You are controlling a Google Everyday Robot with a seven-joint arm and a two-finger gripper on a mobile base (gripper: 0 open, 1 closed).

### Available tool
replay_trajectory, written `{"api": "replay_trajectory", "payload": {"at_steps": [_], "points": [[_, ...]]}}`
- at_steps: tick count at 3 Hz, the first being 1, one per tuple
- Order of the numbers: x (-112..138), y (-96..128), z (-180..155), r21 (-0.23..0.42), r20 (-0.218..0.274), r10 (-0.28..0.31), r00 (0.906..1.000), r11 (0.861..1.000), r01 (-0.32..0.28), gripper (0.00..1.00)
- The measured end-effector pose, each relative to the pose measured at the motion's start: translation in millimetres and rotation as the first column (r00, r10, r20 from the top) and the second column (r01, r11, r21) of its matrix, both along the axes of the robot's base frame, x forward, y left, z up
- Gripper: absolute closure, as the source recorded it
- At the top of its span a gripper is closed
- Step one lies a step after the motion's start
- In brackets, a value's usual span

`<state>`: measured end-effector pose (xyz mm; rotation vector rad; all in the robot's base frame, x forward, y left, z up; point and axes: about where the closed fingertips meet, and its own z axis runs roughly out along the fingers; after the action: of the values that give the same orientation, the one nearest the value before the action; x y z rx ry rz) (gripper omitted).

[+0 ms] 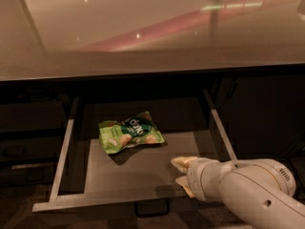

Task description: Open top drawer

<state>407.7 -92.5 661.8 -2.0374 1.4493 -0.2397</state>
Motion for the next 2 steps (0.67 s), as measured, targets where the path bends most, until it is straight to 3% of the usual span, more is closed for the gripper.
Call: {"api": "replay_trajectory", "payload": {"at_steps": [1,2], "points": [[-0.2,-1.2,3.0,-0.002,-0.002,-0.004,1.0000,1.000,0.004,0.00],[-6.3,-5.9,-3.1,-0.017,-0.021,-0.014,0.9997,1.000,0.013,0.00]]}}
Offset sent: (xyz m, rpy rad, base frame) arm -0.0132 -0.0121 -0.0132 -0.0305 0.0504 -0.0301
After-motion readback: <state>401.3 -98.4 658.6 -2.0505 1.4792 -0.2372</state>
